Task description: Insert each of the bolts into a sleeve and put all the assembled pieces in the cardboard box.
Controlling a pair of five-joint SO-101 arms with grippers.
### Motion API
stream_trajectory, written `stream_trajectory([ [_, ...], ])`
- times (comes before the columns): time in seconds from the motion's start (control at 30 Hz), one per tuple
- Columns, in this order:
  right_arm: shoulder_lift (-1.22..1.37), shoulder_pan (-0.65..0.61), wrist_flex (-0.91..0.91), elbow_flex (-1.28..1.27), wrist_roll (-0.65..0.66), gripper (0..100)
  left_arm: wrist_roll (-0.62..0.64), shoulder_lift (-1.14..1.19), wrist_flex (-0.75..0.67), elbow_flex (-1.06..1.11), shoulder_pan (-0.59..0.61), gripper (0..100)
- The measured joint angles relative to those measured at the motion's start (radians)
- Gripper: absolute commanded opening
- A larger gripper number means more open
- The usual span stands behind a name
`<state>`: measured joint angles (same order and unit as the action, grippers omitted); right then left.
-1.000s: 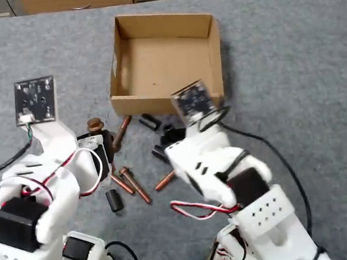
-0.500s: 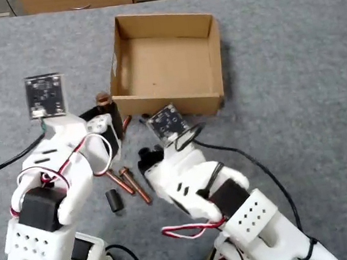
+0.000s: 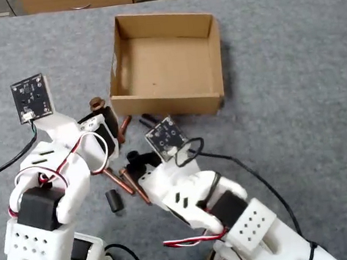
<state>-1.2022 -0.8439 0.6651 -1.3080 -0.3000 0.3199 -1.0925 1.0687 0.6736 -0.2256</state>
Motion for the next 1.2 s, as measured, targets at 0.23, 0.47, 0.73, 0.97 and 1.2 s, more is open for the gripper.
stream_trajectory([
  [0.23, -0.074, 0.002, 0.0, -0.005, 0.0, 0.1, 0.048, 0.0, 0.037, 0.006, 0.0, 2],
  [0.47, -0.074, 0.002, 0.0, -0.005, 0.0, 0.1, 0.06, 0.0, 0.06, 0.006, -0.034, 2],
  [0.73, -0.08, 0.0, 0.021, -0.008, 0.0, 0.1, 0.063, 0.0, 0.06, 0.006, -0.066, 2],
  [0.97, -0.081, -0.003, 0.021, -0.008, 0.011, 0.1, 0.064, 0.0, 0.12, 0.006, -0.083, 2],
  [1.2, -0.081, -0.003, 0.035, -0.008, 0.026, 0.1, 0.064, 0.0, 0.141, 0.003, -0.087, 2],
])
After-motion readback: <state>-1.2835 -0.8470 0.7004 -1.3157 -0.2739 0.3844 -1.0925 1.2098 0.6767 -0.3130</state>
